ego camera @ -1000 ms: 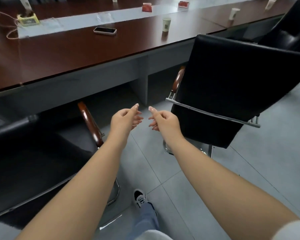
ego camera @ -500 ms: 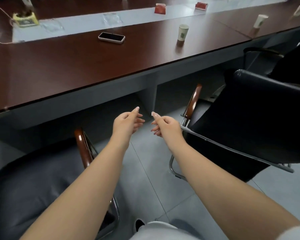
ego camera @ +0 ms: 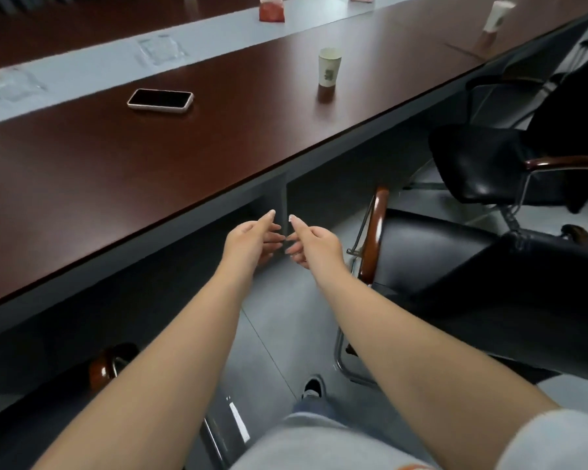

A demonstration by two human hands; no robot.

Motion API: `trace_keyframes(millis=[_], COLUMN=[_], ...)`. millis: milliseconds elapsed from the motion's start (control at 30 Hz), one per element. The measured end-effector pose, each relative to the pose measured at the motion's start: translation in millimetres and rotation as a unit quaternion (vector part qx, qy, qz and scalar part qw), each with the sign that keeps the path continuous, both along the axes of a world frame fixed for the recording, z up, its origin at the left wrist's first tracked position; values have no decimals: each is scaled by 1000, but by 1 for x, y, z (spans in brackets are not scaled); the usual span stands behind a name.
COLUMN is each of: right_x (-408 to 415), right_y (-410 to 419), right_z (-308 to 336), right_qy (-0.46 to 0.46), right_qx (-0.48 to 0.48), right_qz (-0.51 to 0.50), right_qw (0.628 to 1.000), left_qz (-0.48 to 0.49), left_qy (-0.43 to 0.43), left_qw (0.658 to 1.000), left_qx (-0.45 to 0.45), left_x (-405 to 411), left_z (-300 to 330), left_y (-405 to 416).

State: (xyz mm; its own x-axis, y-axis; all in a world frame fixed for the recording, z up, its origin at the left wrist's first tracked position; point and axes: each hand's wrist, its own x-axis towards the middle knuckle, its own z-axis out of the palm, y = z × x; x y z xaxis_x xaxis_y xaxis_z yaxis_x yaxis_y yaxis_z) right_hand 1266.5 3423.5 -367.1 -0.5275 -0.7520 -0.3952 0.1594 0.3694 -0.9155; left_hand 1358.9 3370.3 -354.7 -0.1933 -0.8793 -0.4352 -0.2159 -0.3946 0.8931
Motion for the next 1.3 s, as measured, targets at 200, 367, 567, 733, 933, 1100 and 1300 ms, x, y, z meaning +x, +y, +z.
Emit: trace_keyframes(millis=[200, 367, 567, 733, 933, 1100, 1300], right_x=[-54, -97, -164, -221, -250, -246, -244], right_y=[-53, -76, -100, -88, -77, -88, -90], right_z=[-17, -40, -58, -88, -145, -182, -191], right_qy=[-18, -63, -122, -80, -128, -218, -226], right_qx=[59, 100, 133, 207, 240, 274, 269], right_qz=[-44, -127, -272, -316, -303, -281, -273], right_qw=[997, 985, 945, 923, 913, 894, 896], left_qz=[-47, -123, -246, -344, -339, -387, -369], left_qy=[-31, -49, -86, -140, -163, -156, -112], left_qw=[998, 990, 958, 916, 902, 869, 875], left_qx=[35, 54, 118, 153, 213, 267, 294], left_x=[-56, -110, -198, -269, -326, -340, -342], left_z=[-15, -28, -65, -102, -161, -193, -216], left_y=[-62, -100, -143, -172, -187, -178, -168])
